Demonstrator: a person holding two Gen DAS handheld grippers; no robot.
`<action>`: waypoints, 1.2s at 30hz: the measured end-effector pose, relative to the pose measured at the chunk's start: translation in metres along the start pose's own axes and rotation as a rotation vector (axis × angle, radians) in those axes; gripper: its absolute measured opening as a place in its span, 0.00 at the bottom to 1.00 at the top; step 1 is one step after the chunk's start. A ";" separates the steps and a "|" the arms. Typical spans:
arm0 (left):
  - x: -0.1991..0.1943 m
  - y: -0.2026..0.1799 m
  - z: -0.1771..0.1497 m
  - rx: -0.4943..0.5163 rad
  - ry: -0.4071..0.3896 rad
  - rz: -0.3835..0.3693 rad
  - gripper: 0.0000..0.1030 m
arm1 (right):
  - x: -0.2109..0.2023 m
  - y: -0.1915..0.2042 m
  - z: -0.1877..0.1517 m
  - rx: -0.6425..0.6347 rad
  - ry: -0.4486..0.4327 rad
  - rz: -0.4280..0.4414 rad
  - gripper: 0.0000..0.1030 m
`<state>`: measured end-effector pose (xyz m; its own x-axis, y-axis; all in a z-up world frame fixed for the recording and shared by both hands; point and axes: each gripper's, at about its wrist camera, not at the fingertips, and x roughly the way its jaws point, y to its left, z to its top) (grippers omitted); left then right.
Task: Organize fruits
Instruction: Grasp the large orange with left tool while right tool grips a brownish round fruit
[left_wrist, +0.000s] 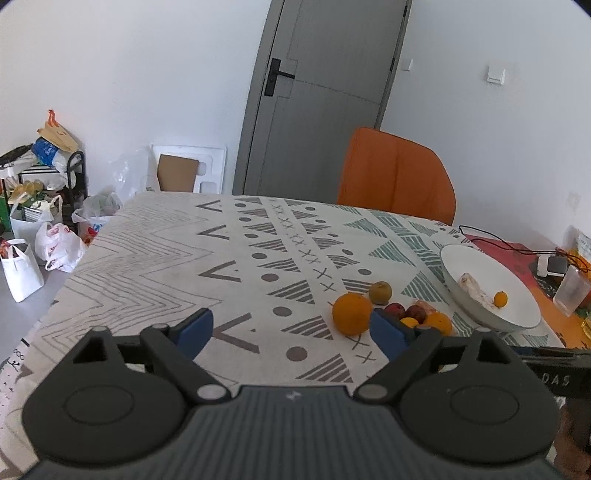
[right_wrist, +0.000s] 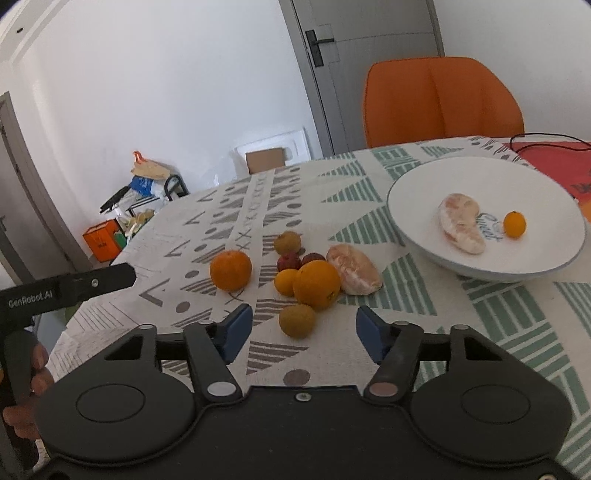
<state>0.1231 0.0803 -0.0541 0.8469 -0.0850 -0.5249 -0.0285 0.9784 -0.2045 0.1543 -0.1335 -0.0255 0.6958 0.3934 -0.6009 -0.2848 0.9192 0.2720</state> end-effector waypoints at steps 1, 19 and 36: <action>0.003 0.000 0.000 -0.001 0.005 -0.005 0.84 | 0.002 0.001 0.000 0.000 0.005 0.003 0.55; 0.056 -0.021 0.002 0.034 0.084 -0.099 0.62 | 0.031 -0.001 0.000 -0.012 0.057 0.032 0.24; 0.092 -0.042 -0.006 0.078 0.130 -0.130 0.36 | 0.010 -0.021 -0.003 0.043 0.014 -0.003 0.24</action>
<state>0.1992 0.0301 -0.0983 0.7648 -0.2304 -0.6016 0.1222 0.9688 -0.2158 0.1651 -0.1487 -0.0393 0.6872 0.3913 -0.6121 -0.2539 0.9188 0.3024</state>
